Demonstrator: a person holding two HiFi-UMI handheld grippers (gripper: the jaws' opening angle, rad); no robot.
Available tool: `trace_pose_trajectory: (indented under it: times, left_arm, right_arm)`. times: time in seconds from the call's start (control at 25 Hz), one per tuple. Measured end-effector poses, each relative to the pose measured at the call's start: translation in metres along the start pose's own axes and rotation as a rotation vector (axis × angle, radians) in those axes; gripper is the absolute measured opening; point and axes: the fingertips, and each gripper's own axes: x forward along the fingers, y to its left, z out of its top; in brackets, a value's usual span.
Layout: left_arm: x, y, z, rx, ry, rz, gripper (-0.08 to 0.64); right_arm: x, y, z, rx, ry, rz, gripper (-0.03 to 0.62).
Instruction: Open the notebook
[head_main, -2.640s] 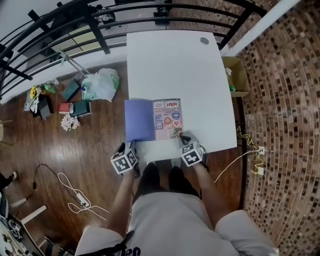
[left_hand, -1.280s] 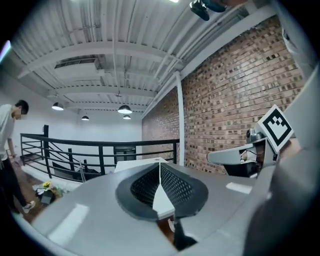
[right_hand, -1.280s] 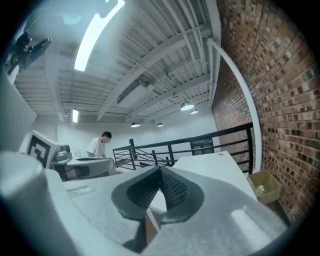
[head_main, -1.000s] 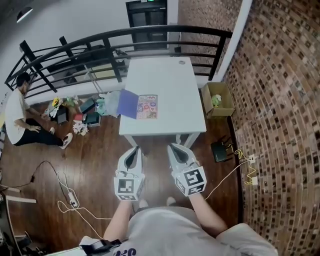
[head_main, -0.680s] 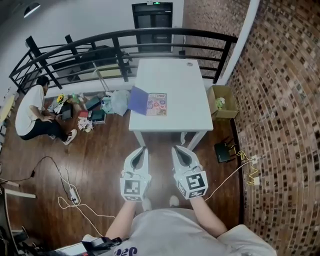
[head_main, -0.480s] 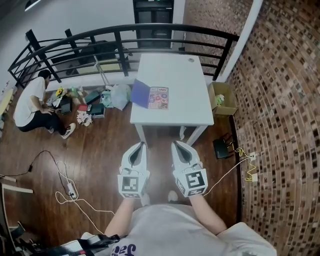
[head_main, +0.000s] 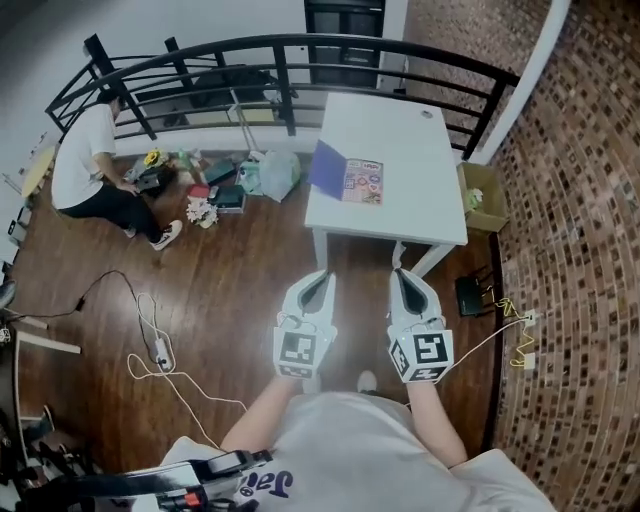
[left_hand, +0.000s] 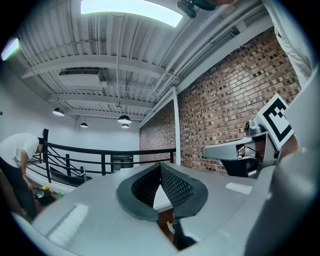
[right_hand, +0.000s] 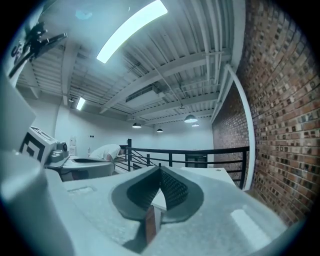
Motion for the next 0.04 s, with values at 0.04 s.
trace_pose_trajectory:
  times: [0.04]
  left_arm:
    - [0.0035,-0.0039,-0.0008,-0.001,0.001,-0.017,0.017]
  right_arm:
    - [-0.0019,-0.0035,0.0000,0.000,0.000,-0.013,-0.009]
